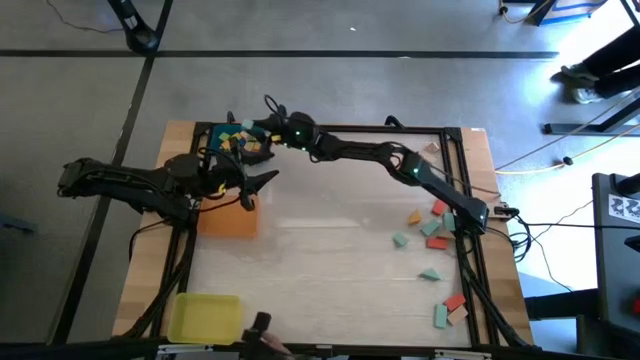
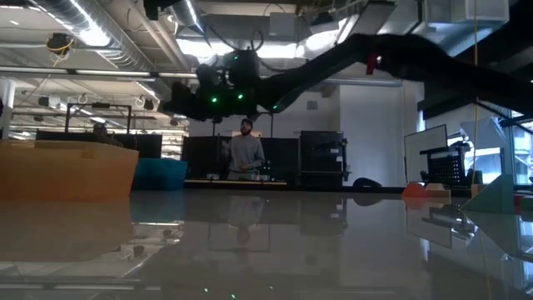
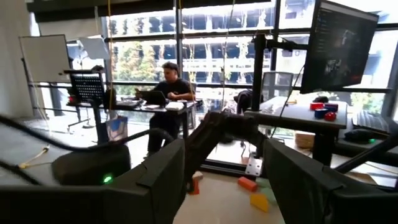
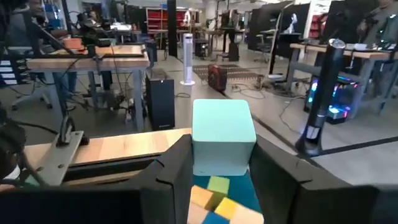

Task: Sort blocks by size
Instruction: Put the light blue cube block into the blue bin, then put the yellow triangular block into the orange bin

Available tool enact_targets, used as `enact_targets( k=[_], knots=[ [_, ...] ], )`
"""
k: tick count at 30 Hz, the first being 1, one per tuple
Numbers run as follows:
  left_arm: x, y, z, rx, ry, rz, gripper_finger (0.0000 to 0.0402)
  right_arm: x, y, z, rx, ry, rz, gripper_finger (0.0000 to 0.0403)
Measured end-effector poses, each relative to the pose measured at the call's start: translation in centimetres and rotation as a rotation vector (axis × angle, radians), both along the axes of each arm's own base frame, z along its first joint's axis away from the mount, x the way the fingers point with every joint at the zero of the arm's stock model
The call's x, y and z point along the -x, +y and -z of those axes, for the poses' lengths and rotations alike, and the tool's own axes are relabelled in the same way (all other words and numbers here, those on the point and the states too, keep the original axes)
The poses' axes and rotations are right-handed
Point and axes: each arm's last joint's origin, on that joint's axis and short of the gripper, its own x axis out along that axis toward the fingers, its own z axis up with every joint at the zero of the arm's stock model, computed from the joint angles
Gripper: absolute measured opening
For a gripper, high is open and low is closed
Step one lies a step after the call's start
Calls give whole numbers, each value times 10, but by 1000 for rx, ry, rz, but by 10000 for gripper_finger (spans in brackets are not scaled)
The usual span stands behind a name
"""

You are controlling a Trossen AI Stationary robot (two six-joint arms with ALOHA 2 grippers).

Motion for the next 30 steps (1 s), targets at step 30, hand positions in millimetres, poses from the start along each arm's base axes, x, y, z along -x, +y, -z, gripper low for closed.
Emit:
enact_targets(
  k=[30],
  knots=[
    [0, 0, 0, -3, 5, 0, 205, -8, -19, 14, -42, -48, 47, 260]
  ],
)
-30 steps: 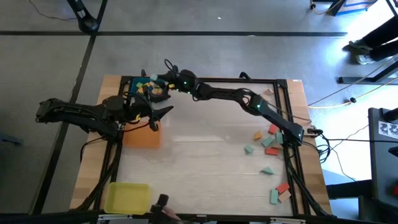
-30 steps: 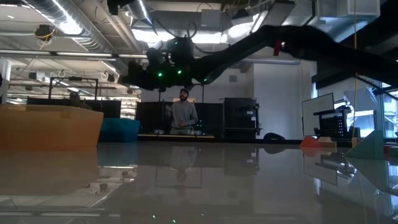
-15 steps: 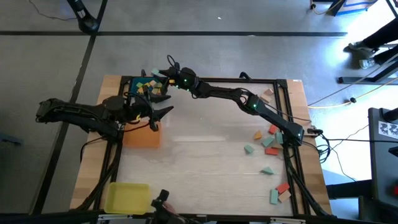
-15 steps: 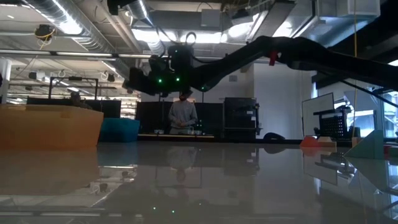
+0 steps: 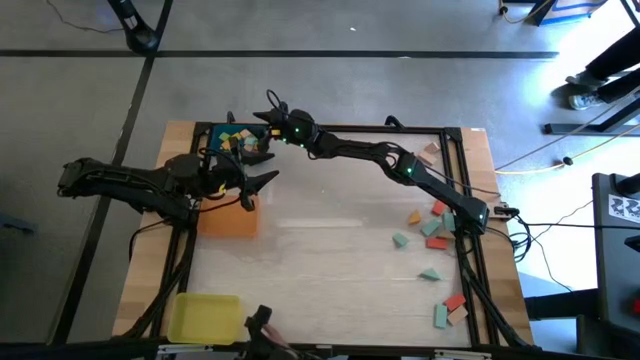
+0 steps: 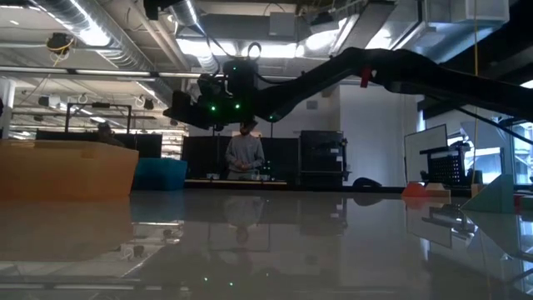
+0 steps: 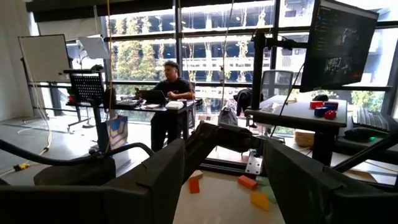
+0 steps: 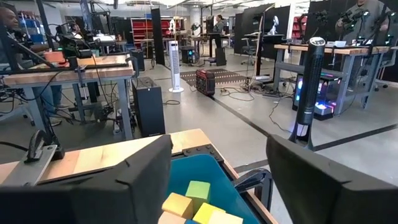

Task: Sort blocks by size
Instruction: Put the yellow triangular block into the orange bin

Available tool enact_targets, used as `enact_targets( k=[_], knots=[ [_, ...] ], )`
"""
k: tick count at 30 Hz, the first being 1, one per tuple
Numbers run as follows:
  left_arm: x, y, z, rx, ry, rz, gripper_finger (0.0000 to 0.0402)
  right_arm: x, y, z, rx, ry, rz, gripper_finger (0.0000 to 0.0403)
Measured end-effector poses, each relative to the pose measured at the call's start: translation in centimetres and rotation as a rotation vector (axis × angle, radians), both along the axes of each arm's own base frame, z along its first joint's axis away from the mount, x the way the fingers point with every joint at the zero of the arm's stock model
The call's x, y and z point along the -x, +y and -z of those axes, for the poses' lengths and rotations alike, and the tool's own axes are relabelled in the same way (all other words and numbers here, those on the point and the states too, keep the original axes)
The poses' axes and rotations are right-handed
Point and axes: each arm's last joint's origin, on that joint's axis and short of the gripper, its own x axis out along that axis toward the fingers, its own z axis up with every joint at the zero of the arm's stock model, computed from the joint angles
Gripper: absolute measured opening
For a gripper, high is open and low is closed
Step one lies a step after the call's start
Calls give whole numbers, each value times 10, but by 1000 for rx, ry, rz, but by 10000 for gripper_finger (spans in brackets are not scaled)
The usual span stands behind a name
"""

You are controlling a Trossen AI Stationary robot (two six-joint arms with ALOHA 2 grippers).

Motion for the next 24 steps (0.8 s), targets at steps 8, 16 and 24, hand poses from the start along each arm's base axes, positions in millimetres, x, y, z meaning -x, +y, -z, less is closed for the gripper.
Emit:
enact_targets(
  k=[8, 16, 24],
  knots=[
    [0, 0, 0, 0, 0, 0, 205, 9, 3, -38, 14, 91, -6, 270],
    [1, -2, -1, -21, 1, 8, 205, 40, 15, -89, 25, 423, -31, 271],
    [0, -4, 0, -15, 4, 22, 205, 85, 23, -130, -22, 678, -72, 271]
  ],
)
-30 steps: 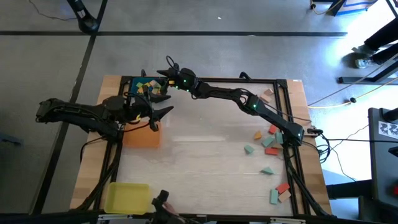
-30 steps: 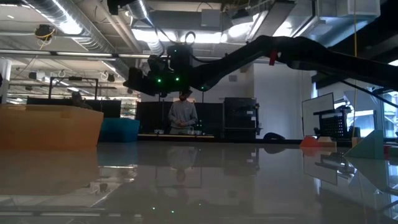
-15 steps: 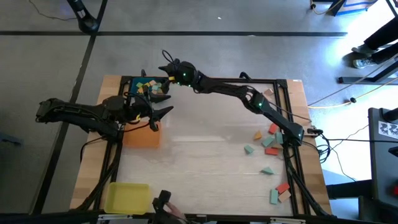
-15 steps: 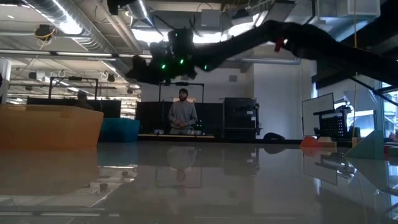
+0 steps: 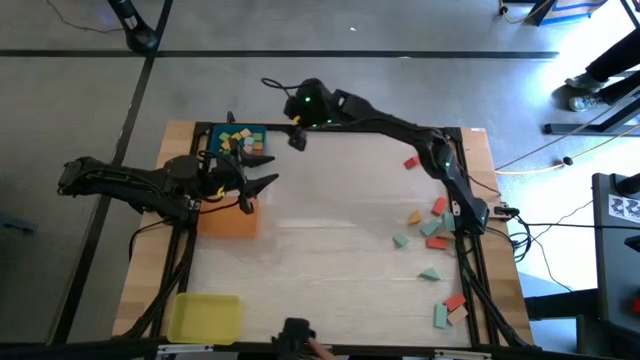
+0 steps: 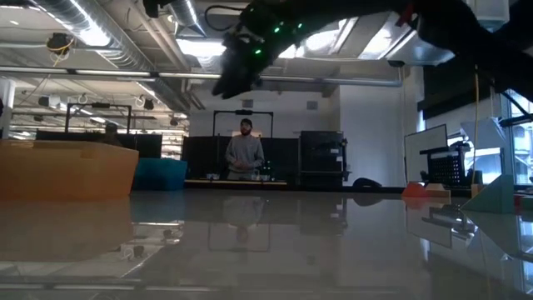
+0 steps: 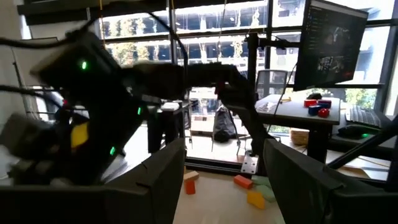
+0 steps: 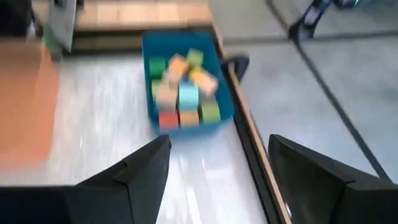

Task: Sort blocks by size
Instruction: Put the yellow triangular block into the orange bin

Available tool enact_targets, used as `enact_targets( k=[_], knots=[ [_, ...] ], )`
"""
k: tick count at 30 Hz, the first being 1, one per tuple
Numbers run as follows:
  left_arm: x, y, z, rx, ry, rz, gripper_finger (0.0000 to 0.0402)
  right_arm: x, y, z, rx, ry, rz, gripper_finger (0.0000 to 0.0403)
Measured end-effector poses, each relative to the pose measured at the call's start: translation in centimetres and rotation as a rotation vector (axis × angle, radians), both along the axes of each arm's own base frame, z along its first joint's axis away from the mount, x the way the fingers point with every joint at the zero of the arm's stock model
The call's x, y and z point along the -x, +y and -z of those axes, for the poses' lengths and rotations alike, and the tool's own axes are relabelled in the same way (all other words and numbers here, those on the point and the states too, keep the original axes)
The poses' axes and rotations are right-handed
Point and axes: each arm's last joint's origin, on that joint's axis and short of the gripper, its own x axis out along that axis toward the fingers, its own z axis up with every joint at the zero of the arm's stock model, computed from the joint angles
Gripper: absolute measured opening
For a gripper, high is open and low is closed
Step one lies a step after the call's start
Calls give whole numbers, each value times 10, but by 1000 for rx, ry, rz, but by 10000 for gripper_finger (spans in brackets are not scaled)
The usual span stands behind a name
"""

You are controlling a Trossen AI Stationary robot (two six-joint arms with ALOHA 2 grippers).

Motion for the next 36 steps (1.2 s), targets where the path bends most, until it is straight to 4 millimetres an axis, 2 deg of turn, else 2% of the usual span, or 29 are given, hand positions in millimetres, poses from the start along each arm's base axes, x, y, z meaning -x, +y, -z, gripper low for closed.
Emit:
enact_targets(
  k=[4, 9, 12, 16, 22, 28, 32, 36],
  knots=[
    [0, 0, 0, 12, -1, 1, 205, 25, 10, -18, -16, 133, -5, 271],
    [0, 0, 0, 7, 2, 0, 205, 60, 31, -51, -53, 239, -13, 271],
    [0, 0, 2, 6, 18, 0, 205, 78, 48, -67, -93, 285, -15, 271],
    [-1, 0, 4, 5, 40, 0, 205, 98, 84, -83, -92, 382, 6, 271],
    [-1, 0, 6, 9, 54, 0, 205, 116, 130, -93, -48, 518, 53, 271],
    [-1, 0, 6, 16, 51, 1, 205, 123, 163, -92, -20, 574, 90, 271],
    [-1, 0, 6, 18, 52, 1, 205, 139, 177, -93, -25, 591, 81, 271],
    [-1, 0, 6, 18, 52, 1, 205, 162, 180, -85, -25, 617, 170, 271]
  ],
)
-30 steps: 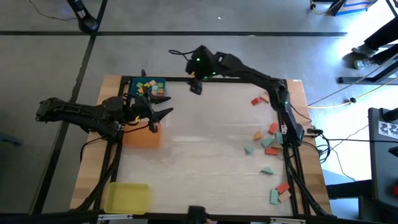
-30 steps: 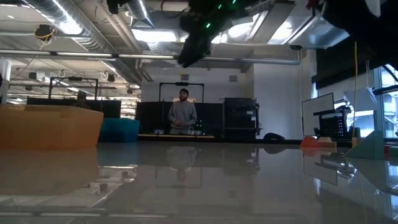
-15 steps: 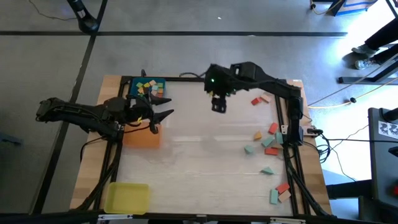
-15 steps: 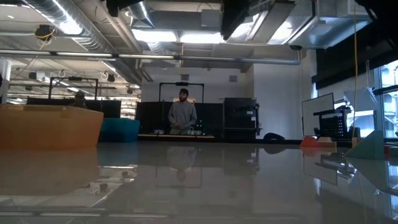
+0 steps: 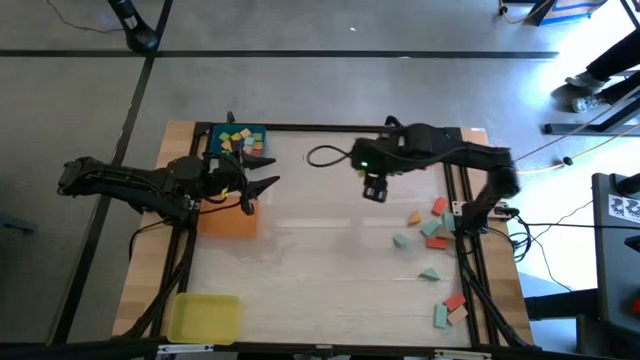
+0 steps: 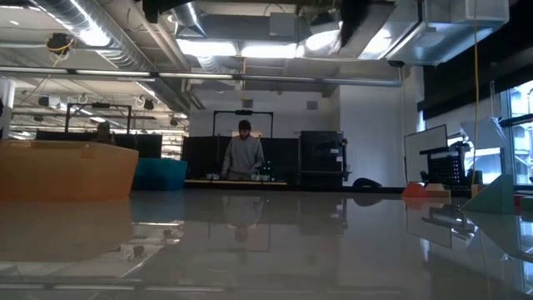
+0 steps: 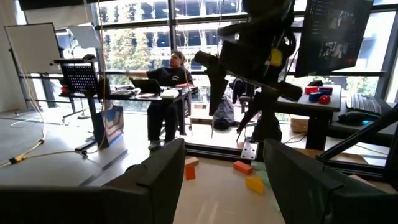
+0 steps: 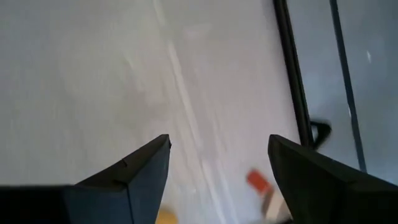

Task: Sort blocks by size
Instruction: Put the yellow triangular block into the orange bin

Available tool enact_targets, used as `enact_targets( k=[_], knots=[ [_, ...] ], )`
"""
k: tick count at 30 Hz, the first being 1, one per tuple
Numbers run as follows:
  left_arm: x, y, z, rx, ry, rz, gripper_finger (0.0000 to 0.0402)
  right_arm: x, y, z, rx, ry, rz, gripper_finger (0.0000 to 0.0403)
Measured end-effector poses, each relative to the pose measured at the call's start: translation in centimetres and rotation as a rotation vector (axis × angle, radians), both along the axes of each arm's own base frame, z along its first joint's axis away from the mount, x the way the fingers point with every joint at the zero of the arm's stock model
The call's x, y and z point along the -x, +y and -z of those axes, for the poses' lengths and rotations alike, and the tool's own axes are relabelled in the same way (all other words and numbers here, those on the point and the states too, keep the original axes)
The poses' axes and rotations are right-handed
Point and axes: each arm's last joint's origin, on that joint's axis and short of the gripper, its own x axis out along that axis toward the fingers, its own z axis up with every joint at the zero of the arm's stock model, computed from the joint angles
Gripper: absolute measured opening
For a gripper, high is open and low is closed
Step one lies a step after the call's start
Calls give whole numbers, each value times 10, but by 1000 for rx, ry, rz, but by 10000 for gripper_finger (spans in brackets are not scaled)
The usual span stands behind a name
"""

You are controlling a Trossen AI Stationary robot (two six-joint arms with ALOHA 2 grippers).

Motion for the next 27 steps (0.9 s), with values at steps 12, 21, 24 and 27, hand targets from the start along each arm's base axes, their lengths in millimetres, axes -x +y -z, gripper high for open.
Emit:
enact_targets(
  k=[12, 21, 24, 27],
  knots=[
    [0, 0, 0, 0, -3, -1, 205, 120, 4, 55, -68, -74, 383, 271],
    [0, 0, 0, 1, -5, -1, 205, 162, 11, 117, -256, -4, 652, 271],
    [0, 0, 0, 1, -5, -1, 205, 164, 12, 135, -310, 43, 702, 271],
    [0, 0, 0, 1, -5, -1, 205, 161, 14, 151, -373, 42, 736, 271]
  ],
)
